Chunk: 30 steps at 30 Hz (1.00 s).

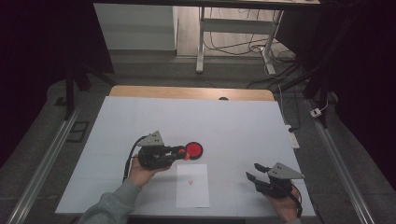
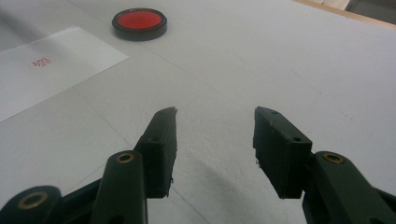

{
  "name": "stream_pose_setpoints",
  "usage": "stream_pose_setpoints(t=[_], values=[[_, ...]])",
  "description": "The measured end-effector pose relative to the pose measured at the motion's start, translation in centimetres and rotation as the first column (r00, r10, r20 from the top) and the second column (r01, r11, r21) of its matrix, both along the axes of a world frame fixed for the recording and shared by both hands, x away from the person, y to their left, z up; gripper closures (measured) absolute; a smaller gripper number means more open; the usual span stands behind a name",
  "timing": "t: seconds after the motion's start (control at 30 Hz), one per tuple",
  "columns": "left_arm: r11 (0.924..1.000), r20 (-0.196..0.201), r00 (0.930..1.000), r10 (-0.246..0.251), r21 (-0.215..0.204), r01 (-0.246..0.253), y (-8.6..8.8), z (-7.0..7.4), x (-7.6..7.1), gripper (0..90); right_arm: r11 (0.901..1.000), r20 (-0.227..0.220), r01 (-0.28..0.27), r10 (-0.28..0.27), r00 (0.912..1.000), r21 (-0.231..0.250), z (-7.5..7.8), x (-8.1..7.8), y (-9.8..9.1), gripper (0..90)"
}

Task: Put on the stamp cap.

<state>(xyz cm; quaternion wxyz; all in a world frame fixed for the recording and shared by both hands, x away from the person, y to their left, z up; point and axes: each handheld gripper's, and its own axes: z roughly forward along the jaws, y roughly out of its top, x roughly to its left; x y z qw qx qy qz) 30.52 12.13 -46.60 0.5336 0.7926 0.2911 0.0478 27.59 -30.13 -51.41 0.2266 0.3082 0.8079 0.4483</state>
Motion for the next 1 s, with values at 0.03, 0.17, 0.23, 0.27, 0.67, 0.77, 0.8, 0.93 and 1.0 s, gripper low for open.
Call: stream_pose_setpoints(t=[0.03,0.17,0.23,0.27,0.67,0.77,0.8,0.93,1.0], values=[[1.0000,0.000,1.0000,0.003,0.001,-0.003,0.0,0.1,0.1,71.9,1.0000,-0.001,0.001,-0.001,1.0000,0.000,0.0,0.0,0.0,49.1],[0.9997,-0.006,0.9997,0.023,0.001,-0.023,0.2,0.1,0.6,71.9,1.0000,0.001,0.005,-0.005,1.0000,-0.005,0.0,0.0,0.0,49.1],[0.9995,-0.009,0.9995,0.032,0.001,-0.032,0.3,0.1,0.7,71.9,1.0000,-0.001,0.001,-0.001,1.0000,-0.004,0.0,0.1,0.0,49.1],[0.9994,-0.008,0.9994,0.034,0.001,-0.034,0.3,0.1,0.8,71.8,1.0000,0.000,0.000,0.000,1.0000,-0.002,0.0,0.1,0.0,49.0],[0.9986,-0.006,0.9986,0.052,0.012,-0.052,0.1,-0.1,1.7,71.8,0.9999,-0.006,0.006,-0.006,1.0000,0.008,0.0,0.2,-0.2,48.8],[0.9985,-0.004,0.9986,0.052,0.014,-0.052,0.0,-0.1,1.7,71.8,1.0000,-0.007,0.004,-0.004,1.0000,0.007,0.0,0.2,-0.1,48.8],[0.9985,-0.004,0.9986,0.052,0.015,-0.052,0.0,-0.1,1.8,71.8,1.0000,-0.006,0.006,-0.006,1.0000,0.005,0.0,0.2,-0.1,48.8],[0.9984,-0.006,0.9985,0.054,0.016,-0.054,0.0,-0.2,1.9,71.8,1.0000,-0.007,0.005,-0.005,1.0000,0.006,0.0,0.2,-0.1,48.7],[0.9984,-0.007,0.9985,0.055,0.016,-0.054,-0.1,-0.2,2.0,71.7,1.0000,-0.007,0.003,-0.003,1.0000,0.008,-0.1,0.2,-0.1,48.7]])
